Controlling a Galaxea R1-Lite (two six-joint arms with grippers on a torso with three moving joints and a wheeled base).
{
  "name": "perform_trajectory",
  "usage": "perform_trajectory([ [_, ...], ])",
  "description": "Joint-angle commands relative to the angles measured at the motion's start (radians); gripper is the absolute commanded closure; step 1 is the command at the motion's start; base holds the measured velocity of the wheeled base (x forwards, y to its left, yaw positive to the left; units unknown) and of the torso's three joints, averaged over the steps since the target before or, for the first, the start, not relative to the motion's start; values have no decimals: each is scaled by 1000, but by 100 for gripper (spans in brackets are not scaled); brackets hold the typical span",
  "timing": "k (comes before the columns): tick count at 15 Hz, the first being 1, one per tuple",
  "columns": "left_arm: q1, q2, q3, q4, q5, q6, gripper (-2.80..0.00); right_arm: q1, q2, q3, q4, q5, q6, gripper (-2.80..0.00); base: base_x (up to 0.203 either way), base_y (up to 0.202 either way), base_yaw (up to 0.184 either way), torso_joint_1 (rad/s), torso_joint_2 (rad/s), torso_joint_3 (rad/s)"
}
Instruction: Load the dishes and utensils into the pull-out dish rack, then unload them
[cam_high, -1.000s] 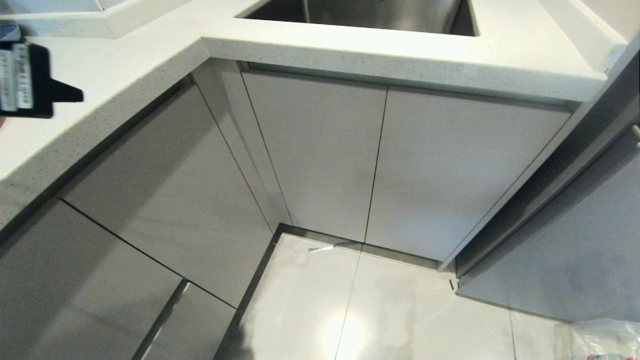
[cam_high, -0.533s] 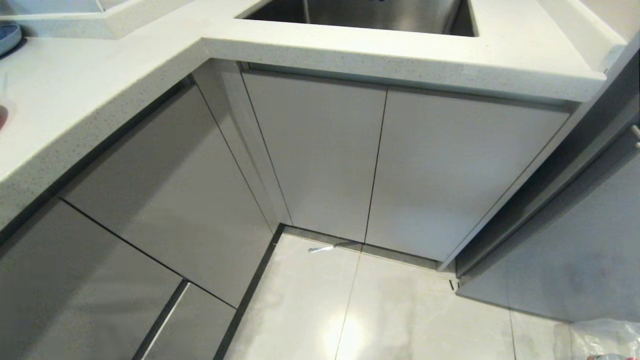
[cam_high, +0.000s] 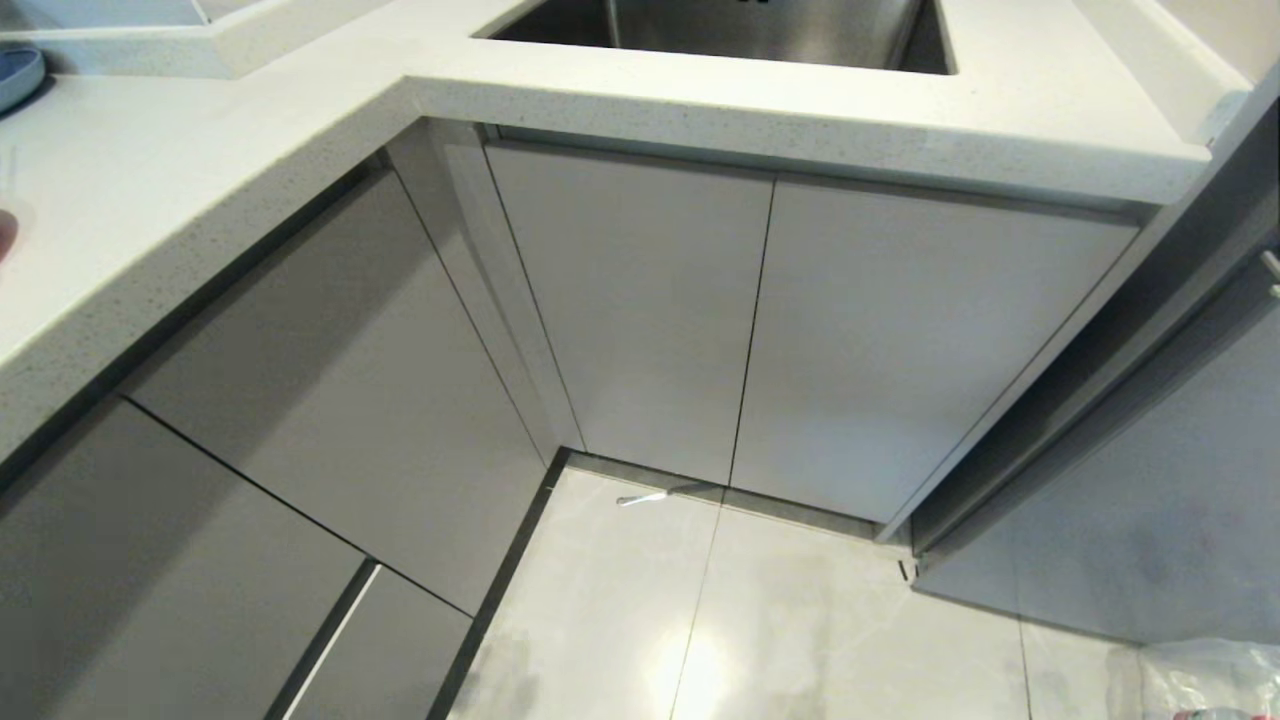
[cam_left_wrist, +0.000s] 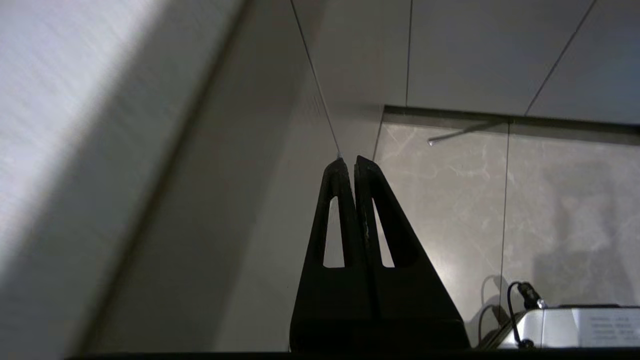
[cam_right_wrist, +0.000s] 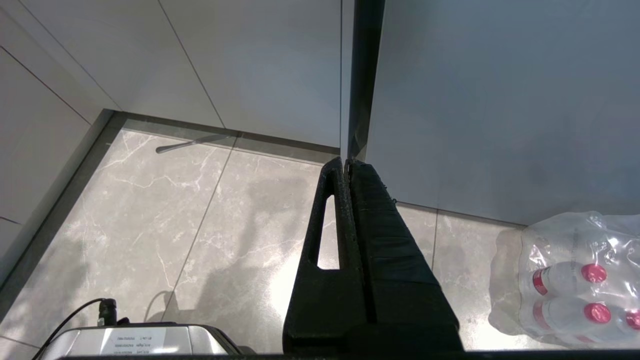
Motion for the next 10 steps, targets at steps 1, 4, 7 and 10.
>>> perform_trajectory([
  [1,5,-122,141,-48,-4,-1,0,0,0,2,0,0,0,0,0,0,0,0,0,0],
  [4,7,-139,464,-397,-12,-1,0,0,0,2,0,0,-1,0,0,0,0,0,0,0],
  [7,7,-147,560,-449,-90,-145,0,0,0,2,0,0,0,0,0,0,0,0,0,0],
  [10,8,-148,558,-453,-88,-198,0,0,0,2,0,0,-1,0,0,0,0,0,0,0],
])
